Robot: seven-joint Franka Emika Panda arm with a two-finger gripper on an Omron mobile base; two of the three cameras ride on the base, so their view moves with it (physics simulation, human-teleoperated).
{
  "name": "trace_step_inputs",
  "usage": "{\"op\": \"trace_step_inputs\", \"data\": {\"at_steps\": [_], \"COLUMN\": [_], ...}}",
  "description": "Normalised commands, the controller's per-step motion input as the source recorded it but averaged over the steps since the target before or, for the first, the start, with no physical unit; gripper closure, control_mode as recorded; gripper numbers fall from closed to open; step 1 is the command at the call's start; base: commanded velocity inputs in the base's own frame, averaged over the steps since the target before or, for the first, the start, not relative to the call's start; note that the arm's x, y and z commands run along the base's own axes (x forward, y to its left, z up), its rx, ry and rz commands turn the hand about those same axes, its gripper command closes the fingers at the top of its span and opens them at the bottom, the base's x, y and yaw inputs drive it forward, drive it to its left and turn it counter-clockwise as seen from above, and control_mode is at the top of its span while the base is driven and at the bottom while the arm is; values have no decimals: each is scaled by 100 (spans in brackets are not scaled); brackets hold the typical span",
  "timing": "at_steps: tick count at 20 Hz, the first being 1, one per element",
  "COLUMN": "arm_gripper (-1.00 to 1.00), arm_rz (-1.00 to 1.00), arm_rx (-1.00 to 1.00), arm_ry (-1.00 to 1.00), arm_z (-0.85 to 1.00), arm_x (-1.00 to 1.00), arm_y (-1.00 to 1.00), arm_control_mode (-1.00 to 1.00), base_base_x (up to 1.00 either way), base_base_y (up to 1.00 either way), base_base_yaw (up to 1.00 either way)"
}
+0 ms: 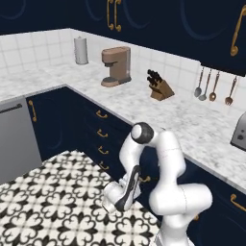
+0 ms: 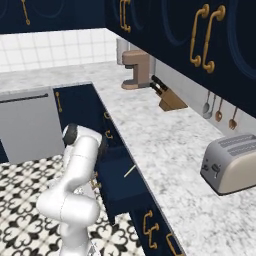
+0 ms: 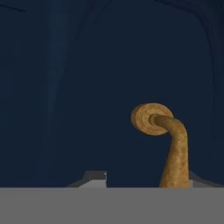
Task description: Take a straw from the drawer in front and place it inside the glass cup on the dining counter.
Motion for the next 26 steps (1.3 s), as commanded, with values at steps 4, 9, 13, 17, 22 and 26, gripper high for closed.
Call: {"op": "trace_step_inputs", "data": {"at_steps": [4,9,13,17,22,26], "arm_gripper": [100,100,100,-100,-100,-100], "arm_rz": [34,24,28,28,22,15], "arm_rx": [18,15,21,23,46,63], "arm_ry": [40,21,14,9,-8,-24], "arm_z": [-57,-43,-29,-9,25,83], "arm_x": [-9,-8,-39,-32,-80,-66], "arm_y": [100,100,96,84,1,-1], "arm_control_mode": [-100,-100,-100,-100,-100,-100], "base_base_x": [0,0,0,0,0,0], "base_base_y": [0,0,0,0,0,0], "base_base_yaw": [0,0,0,0,0,0]}}
